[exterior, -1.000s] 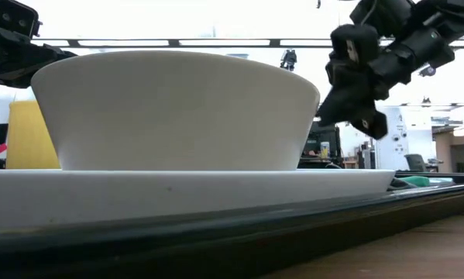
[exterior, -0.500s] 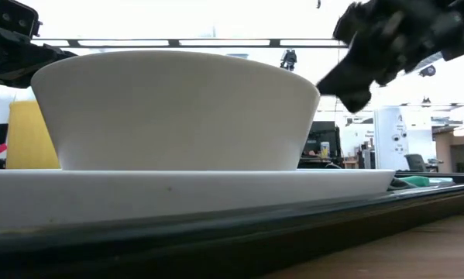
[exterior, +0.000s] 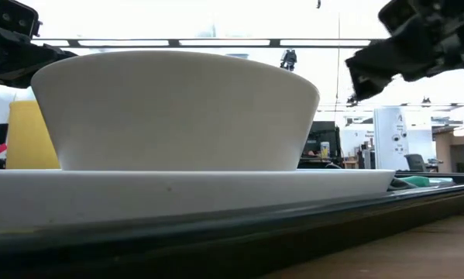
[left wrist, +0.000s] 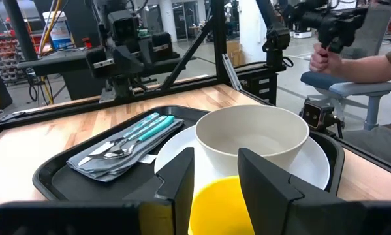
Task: Set up tray
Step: Return to Home Position
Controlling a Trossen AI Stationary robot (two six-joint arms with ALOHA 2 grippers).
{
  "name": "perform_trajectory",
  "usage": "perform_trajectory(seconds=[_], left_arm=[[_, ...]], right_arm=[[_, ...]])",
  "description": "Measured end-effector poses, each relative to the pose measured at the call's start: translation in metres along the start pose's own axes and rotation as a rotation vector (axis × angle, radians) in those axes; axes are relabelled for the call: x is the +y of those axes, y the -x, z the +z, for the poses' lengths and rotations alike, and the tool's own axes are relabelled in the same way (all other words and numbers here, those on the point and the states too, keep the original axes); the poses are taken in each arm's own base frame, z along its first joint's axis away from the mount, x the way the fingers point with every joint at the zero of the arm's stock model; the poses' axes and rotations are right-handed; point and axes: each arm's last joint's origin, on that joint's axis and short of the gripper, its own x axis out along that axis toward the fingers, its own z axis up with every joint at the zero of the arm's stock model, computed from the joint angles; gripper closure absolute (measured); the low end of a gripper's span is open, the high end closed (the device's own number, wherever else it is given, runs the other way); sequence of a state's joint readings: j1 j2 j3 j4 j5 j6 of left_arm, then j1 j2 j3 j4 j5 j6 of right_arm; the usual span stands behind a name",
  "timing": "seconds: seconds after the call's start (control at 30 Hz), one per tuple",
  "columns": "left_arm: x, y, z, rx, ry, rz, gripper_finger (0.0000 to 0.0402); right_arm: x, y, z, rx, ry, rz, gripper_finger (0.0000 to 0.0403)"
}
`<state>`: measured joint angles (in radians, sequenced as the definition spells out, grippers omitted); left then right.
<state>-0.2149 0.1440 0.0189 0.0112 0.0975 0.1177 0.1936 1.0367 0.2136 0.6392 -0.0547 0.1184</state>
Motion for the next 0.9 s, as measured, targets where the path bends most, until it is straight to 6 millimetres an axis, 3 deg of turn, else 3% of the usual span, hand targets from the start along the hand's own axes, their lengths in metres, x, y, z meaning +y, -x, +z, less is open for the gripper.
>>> perform_trajectory(seconds=[0.33, 0.9], left_arm=[[0.000, 0.000, 0.000, -0.001, 0.000, 0.000, 0.0297], [0.000, 0.000, 0.000, 0.000, 0.000, 0.000, 0.0297]], right_arm=[[-0.002, 0.053, -0.013, -0.224, 0.009, 0.009, 0.0335], [0.003, 0.080, -0.014, -0.250, 0.087, 0.087, 0.0335]])
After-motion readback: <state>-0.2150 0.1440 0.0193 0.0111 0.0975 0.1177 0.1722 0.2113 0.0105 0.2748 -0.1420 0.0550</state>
